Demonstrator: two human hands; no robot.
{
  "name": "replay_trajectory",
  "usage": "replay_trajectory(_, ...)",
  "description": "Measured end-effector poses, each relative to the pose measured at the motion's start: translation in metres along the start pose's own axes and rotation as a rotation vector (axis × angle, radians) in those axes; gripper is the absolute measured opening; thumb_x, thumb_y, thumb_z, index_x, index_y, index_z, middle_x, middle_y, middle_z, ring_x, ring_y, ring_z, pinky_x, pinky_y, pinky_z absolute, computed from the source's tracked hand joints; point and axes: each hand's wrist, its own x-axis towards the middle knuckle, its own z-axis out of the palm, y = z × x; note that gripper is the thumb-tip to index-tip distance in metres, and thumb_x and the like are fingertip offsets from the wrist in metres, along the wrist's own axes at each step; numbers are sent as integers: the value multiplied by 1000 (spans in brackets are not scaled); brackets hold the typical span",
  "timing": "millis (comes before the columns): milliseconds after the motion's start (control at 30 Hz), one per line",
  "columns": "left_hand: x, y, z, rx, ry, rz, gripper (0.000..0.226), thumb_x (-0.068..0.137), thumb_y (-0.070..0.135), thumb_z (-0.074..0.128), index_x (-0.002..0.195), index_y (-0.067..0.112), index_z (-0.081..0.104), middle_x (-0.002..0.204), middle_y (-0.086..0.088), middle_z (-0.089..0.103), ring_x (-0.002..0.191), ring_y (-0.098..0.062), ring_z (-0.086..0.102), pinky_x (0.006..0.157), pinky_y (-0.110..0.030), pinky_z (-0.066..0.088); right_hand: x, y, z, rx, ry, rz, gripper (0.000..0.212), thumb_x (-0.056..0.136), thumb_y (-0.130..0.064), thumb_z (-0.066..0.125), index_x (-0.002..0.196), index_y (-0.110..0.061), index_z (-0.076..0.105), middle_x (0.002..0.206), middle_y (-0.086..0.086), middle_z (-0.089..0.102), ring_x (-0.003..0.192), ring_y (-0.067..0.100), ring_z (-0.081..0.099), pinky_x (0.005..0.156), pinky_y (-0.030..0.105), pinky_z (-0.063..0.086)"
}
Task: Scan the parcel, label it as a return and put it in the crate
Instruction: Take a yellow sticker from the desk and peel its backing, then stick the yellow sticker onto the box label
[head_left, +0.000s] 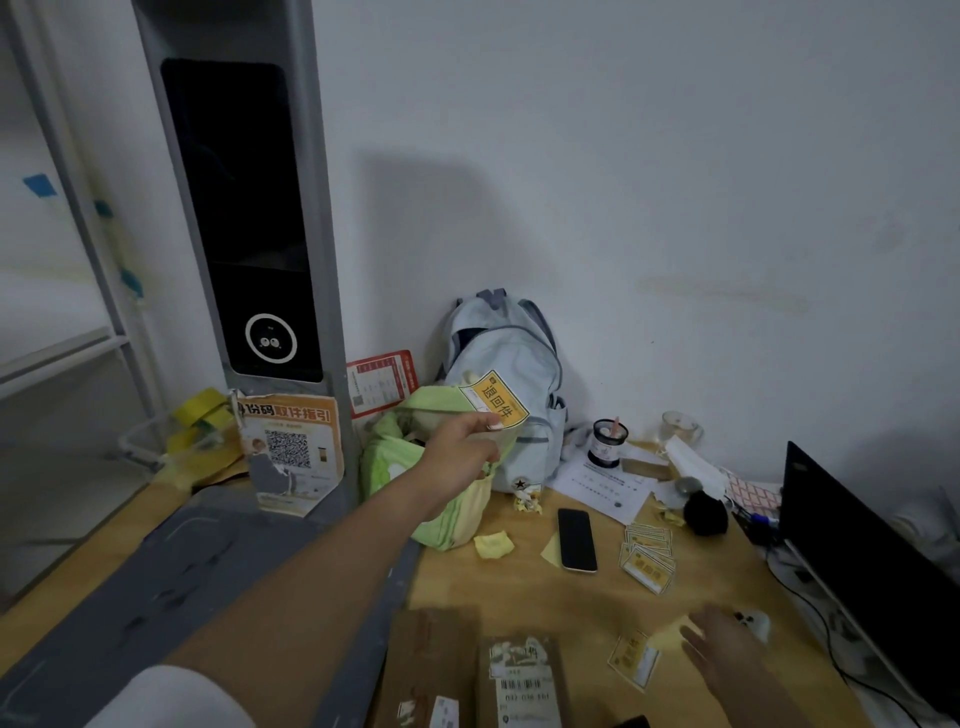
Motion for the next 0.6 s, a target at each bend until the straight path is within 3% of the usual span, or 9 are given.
replay_trajectory(67,0,-1,3,27,-19,4,43,85,2,54,124,20,56,139,-1,49,114,-22,55,75,-28,50,-8,-8,18,-73,-72,8,45,99,-14,40,142,-2,36,137,16,49,123,36,50,99,44,40)
replay_trajectory(167,-3,1,11,68,-70,13,53,88,7,54,138,22,45,149,3,39,103,-11,53,80,-29,50,-24,-25,44,-173,-190,-128,34,95,-13,50,128,-2,51,112,11,58,101,28,56,93,42,46)
replay_trajectory(233,-6,5,17,81,-125,20,59,88,8,55,142,24,38,150,6,36,108,-12,50,85,-31,50,-50,-43,64,-221,-296,-248,23,93,-14,55,115,-8,61,103,9,64,92,26,61,87,39,48)
replay_trajectory(333,-10,10,29,95,-218,27,66,86,11,59,144,26,34,145,8,37,114,-13,49,90,-32,50,-95,-68,99,-321,-479,-370,13,90,-17,57,99,-16,67,102,7,68,88,23,66,83,38,51)
replay_trajectory(400,-12,11,36,119,-262,52,67,82,13,64,142,28,37,145,7,42,125,-16,48,103,-37,45,-121,-78,119,-343,-551,-438,20,89,-23,59,104,-14,68,101,6,70,90,23,68,84,38,53)
replay_trajectory(467,-15,14,41,96,-305,72,65,79,8,65,132,41,45,137,4,53,128,-20,49,108,-40,41,-139,-86,133,-332,-568,-484,25,89,-24,59,108,-10,67,100,7,71,90,24,68,79,38,54)
replay_trajectory(533,-20,17,44,52,-355,96,66,77,2,65,117,53,49,119,8,65,119,-20,58,106,-44,44,-150,-91,141,-284,-560,-515,15,91,-19,57,99,-11,67,93,6,68,83,20,65,72,33,55)
replay_trajectory(600,-22,21,44,5,-381,103,73,77,-3,64,129,44,46,99,24,67,106,-10,63,106,-45,45,-155,-93,145,-254,-492,-560,9,90,-14,59,97,-12,64,92,8,67,83,21,63,74,35,55)
